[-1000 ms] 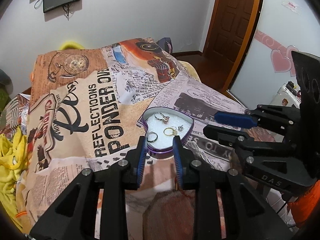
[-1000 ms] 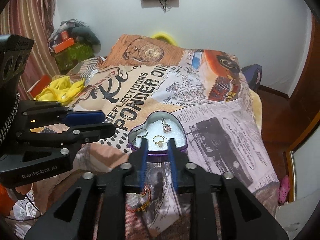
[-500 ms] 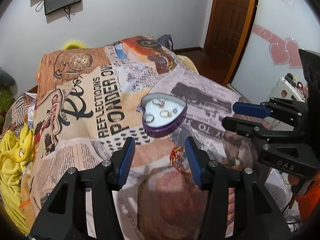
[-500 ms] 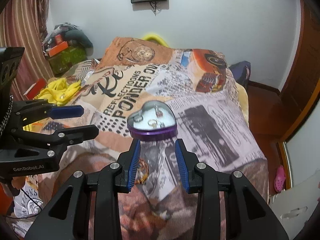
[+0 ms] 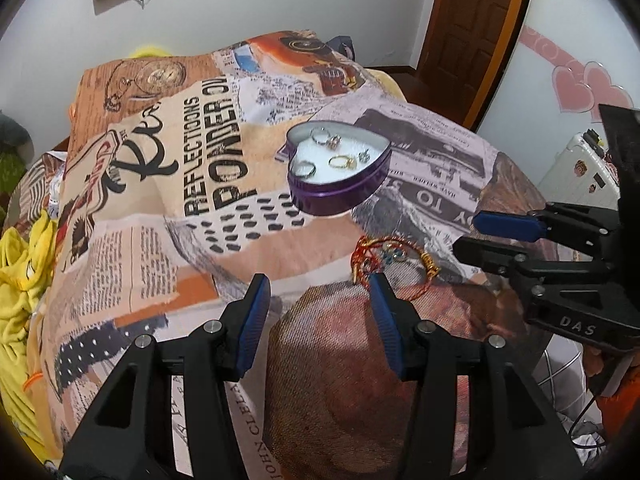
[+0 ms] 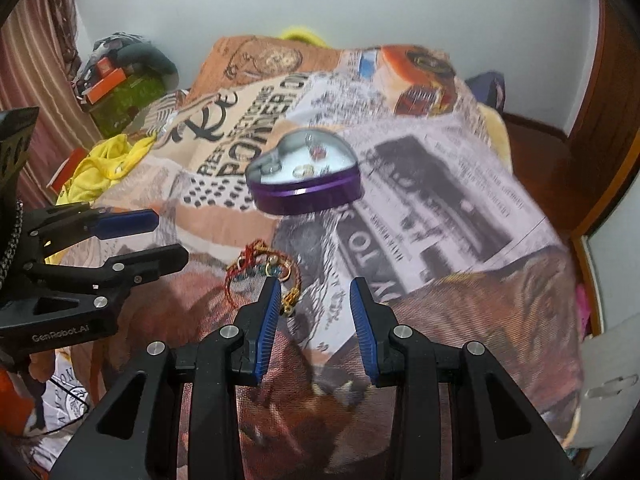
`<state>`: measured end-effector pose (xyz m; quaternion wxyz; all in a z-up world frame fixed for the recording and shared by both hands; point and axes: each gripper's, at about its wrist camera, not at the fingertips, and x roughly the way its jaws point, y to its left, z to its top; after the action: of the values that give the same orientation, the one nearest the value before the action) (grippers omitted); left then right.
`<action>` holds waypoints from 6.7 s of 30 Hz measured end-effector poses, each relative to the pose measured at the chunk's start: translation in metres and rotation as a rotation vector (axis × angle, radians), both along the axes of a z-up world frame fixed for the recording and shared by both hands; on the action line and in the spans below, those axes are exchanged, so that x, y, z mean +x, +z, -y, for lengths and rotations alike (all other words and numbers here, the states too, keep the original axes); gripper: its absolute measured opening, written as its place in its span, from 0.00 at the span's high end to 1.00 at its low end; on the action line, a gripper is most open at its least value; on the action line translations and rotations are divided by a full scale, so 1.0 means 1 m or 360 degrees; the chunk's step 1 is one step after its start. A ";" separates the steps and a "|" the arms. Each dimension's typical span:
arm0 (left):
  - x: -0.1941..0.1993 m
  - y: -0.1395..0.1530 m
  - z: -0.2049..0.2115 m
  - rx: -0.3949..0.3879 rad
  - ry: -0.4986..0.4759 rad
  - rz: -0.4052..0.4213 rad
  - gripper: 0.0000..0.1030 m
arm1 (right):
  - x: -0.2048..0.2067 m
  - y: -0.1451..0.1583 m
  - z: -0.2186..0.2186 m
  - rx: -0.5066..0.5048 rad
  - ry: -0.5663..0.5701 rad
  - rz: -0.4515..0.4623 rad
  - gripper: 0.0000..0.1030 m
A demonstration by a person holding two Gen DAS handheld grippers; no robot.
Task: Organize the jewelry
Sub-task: 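Grasp a red beaded bracelet from the pile with the right gripper, then lift the red beaded bracelet toward the purple tin with the right gripper, then carry the bracelet over the purple heart tin with the right gripper, then lower the bracelet into the tin and open the right gripper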
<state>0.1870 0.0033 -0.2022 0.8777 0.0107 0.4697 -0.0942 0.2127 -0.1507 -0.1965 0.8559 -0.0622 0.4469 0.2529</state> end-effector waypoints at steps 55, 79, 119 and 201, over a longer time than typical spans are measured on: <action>0.022 -0.034 0.043 -0.0005 -0.0168 -0.0110 0.81 | 0.012 0.007 0.049 0.0161 -0.0245 0.0144 0.92; 0.009 0.032 0.011 -0.0132 -0.0057 0.0137 0.95 | 0.007 0.021 0.045 0.0175 -0.0217 0.0190 0.92; 0.068 0.090 0.003 -0.0175 -0.0078 0.0418 0.95 | 0.050 0.046 0.015 0.0202 -0.0195 0.0341 0.92; 0.010 0.049 -0.017 -0.0023 0.0006 0.0206 0.63 | 0.008 0.047 -0.027 0.0029 0.0036 0.0228 0.70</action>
<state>0.1972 0.0202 -0.1535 0.9066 0.0095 0.4111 -0.0949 0.2212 -0.1238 -0.1497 0.8833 -0.0774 0.3815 0.2613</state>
